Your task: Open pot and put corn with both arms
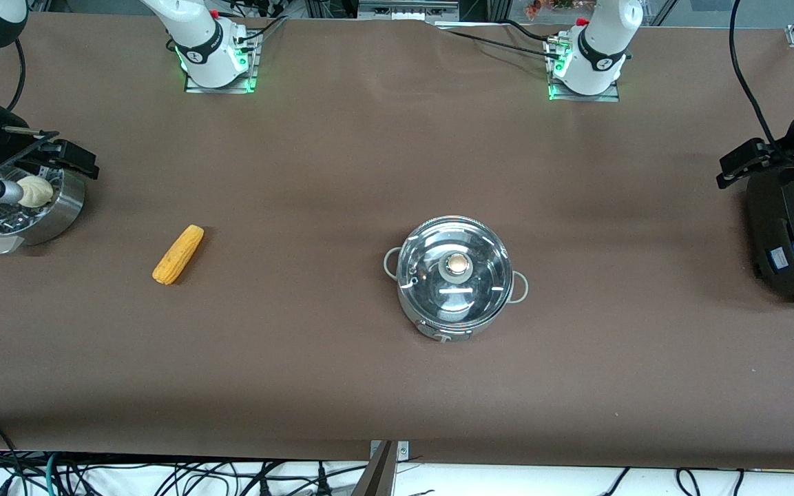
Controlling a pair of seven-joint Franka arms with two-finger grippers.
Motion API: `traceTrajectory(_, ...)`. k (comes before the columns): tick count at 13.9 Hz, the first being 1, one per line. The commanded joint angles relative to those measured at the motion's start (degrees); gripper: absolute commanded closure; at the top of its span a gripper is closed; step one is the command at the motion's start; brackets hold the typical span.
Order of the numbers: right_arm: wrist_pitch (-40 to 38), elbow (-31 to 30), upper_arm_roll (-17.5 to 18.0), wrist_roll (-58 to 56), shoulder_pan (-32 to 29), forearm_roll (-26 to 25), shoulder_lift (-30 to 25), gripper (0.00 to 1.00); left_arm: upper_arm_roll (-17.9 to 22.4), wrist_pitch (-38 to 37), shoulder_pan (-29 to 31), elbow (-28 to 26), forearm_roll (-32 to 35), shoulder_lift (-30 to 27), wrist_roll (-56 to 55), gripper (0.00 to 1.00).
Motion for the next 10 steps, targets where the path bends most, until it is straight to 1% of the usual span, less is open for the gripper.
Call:
traceTrajectory(1, -0.32, 1.37, 0.62, 0.14, -0.83, 1.82, 0.54, 0.00, 0.23, -1.55, 0.15, 1.64, 1.21, 0.31, 0.73, 0.00)
traceTrajectory(2, -0.32, 1.28, 0.53, 0.05, -0.91, 3.05, 0.54, 0.00, 0.40, -1.55, 0.24, 1.82, 0.95, 0.22, 0.82, 0.00)
traceTrajectory(10, -0.32, 1.28, 0.53, 0.05, -1.00, 3.06, 0.54, 0.00, 0.23, -2.43, 0.41, 2.79, 0.86, 0.22, 0.82, 0.00)
